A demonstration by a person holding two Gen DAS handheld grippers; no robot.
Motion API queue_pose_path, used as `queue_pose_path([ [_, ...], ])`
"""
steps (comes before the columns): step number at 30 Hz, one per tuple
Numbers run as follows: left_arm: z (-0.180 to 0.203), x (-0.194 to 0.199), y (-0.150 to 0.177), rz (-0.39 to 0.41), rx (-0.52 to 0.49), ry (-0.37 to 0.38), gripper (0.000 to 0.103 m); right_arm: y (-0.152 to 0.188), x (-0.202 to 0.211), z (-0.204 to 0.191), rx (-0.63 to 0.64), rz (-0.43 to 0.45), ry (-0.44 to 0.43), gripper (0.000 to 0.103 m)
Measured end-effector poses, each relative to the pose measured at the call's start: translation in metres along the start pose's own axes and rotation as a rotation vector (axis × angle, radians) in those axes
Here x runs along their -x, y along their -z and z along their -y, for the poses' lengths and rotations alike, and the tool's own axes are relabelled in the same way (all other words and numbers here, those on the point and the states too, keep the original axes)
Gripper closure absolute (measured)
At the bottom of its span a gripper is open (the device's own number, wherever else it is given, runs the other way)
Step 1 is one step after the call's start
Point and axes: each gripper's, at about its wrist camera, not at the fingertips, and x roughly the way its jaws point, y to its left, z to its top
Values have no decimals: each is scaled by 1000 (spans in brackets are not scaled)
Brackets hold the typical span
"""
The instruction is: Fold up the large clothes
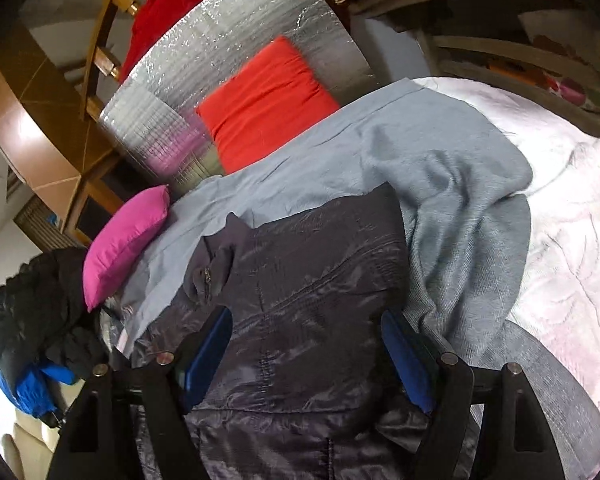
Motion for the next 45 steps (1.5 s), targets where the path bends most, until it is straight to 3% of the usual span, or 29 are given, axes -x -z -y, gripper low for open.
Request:
queue_pose_path([
  [4,-7,-6,-11,13,-2,10,52,-2,-6,-2,6,-6,-4,23],
  [7,-9,-12,-15,13,-3,1,79,-1,-8,-2,16,-11,-1,23],
  [11,-1,-12,-14,39,-31,-4,91,-1,-6,-1,17,-6,8,23],
  [18,84,36,11,139,-242,124,94,-6,9,4,2,45,14,23],
  [25,194,86,100,150,-510,342,95,-7,24,15,-49,66,1,23],
  [28,239,90,153,105,-648,416,95,-9,31,23,-64,80,1,23],
  [33,291,77,261,-70,-885,518,95,-12,39,39,-103,85,-4,23],
  [36,302,47,329,-214,-1011,482,95,-13,41,46,-116,86,-1,23],
  [40,285,-5,411,-407,-1170,327,95,-15,40,53,-121,70,2,23],
  [42,266,-18,432,-453,-1206,266,95,-15,40,55,-126,68,4,23],
  [45,259,-8,433,-456,-1205,281,91,-15,39,55,-136,60,-11,23],
])
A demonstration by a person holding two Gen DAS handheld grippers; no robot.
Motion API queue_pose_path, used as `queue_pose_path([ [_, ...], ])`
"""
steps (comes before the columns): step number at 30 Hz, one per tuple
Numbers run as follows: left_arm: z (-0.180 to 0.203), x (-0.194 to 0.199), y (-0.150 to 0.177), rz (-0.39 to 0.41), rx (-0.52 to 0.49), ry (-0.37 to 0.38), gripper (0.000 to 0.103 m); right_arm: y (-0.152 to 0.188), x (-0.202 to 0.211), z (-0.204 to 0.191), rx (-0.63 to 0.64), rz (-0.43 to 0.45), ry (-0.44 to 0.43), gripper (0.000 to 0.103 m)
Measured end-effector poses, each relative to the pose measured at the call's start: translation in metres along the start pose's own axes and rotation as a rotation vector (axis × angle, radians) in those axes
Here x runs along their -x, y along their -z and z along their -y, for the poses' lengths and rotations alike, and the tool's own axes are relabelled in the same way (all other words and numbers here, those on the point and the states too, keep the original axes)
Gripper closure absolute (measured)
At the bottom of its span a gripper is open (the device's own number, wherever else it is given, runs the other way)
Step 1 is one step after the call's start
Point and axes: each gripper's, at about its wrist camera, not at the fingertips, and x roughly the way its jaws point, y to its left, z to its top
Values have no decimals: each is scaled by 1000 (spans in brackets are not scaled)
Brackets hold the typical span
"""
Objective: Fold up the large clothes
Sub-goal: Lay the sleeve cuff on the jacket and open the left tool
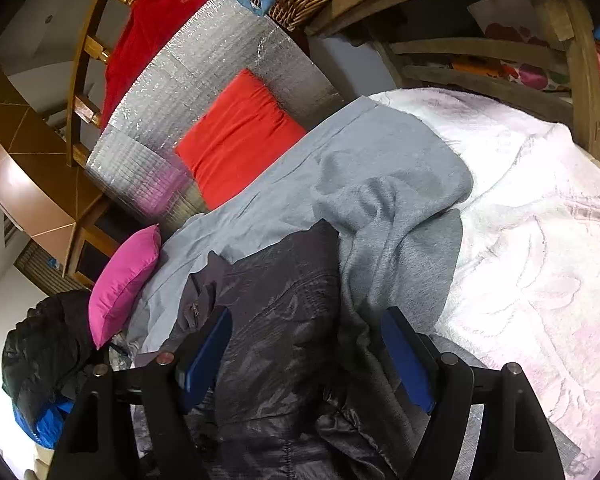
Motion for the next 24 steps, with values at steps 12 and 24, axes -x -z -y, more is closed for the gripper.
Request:
queue_pose_path([
  [12,-59,106,4,141,226,112,31,26,-24,-38,55,-171,-169,18],
  [24,-126,48,-34,110,420,188,30,70,-74,-76,172,-258,-97,42],
])
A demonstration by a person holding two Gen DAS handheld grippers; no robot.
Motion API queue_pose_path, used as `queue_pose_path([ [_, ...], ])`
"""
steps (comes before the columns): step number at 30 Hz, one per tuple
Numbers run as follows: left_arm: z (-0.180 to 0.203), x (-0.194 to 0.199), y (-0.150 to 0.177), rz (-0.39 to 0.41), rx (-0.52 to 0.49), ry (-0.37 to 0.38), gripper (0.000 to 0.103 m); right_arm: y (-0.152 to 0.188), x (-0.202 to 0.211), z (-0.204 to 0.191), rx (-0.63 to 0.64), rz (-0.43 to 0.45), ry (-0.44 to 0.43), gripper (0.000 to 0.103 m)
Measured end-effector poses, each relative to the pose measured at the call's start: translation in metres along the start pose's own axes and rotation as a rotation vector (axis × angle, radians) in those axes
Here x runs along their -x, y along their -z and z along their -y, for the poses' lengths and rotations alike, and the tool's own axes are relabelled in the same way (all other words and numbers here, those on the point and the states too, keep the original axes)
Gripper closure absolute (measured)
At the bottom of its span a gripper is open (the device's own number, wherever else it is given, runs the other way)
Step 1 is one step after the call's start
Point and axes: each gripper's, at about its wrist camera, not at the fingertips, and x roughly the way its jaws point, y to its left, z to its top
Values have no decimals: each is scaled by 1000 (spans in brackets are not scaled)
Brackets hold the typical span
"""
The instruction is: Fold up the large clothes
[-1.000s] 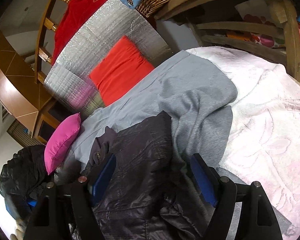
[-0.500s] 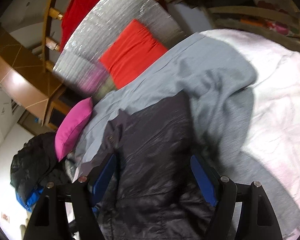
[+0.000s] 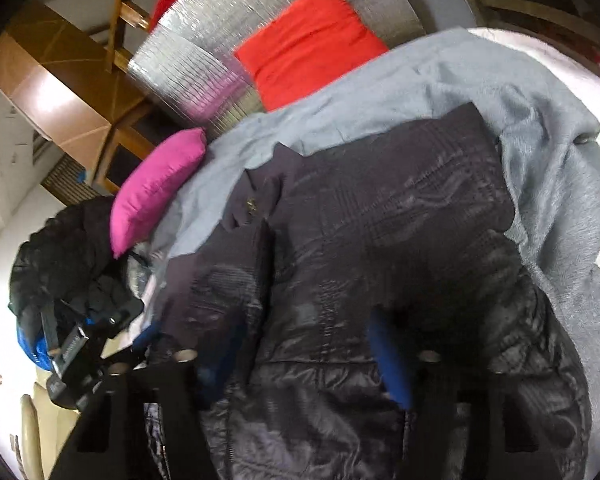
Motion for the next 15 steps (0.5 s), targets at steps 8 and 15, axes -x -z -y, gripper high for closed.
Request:
queue_pose_path([
  [8,32,-13,3,-21,-110,95,77,-18,18,20,-45,77,40,43],
  [15,93,-44,29,-89,-222,214,76,-30,59,58,-110,211,98,42],
])
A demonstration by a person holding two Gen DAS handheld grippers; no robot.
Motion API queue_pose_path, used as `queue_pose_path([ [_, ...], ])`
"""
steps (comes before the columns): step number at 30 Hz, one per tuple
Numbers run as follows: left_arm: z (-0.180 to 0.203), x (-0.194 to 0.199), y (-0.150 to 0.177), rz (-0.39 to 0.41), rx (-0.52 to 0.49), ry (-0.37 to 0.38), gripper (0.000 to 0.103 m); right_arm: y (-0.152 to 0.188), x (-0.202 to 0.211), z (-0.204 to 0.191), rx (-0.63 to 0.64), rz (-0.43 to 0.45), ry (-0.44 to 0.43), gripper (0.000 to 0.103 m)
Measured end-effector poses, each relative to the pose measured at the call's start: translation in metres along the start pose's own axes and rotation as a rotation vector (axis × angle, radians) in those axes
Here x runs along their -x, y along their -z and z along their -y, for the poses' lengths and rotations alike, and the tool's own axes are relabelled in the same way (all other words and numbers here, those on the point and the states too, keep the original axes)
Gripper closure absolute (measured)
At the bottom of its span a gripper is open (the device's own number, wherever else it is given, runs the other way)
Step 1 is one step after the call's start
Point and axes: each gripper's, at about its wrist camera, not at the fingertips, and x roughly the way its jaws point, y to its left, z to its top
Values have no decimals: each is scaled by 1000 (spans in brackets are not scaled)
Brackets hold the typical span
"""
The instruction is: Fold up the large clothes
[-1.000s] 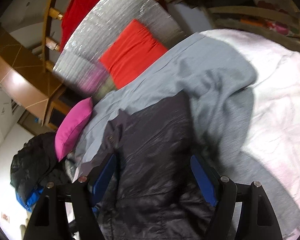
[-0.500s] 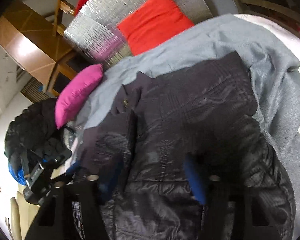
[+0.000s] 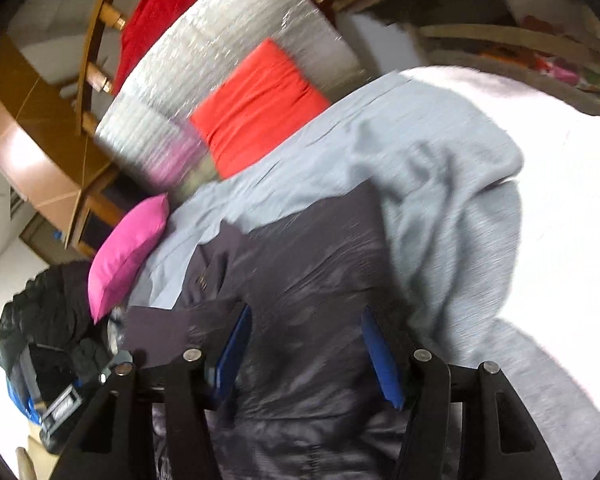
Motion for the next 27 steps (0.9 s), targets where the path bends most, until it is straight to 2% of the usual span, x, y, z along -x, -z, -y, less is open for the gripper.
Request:
queue_pose_path([
  [2,23,-26,13,-50,-64,-2,76,-4,8,8,-8,28,21,42],
  [5,52,-52,34,-132,-132,36,66,-12,25,25,-66,83,13,42],
  [6,58,-58,38,-164,-147,48,62,-15,32,30,-84,106,8,42],
  [8,65,-61,43,-223,-155,33,61,-20,43,34,-104,155,2,42],
  [10,63,-49,39,-210,-142,22,60,-24,56,38,-117,196,-17,42],
  [11,60,-38,36,-191,-131,7,55,-25,60,38,-115,202,-29,41],
  [12,55,-23,32,-162,-120,-23,48,-26,62,37,-108,202,-42,41],
  [15,39,25,24,-40,-126,-184,38,-22,56,19,-51,151,-82,35],
  [19,2,80,17,72,-76,-433,38,-3,38,-15,98,47,-75,33],
  [20,-10,93,17,97,-68,-517,38,3,32,-25,139,26,-69,33],
  [25,-48,117,21,93,-62,-764,38,24,10,-59,262,-25,-55,33],
  [27,-56,117,24,73,-66,-808,38,28,3,-67,299,-26,-41,33],
])
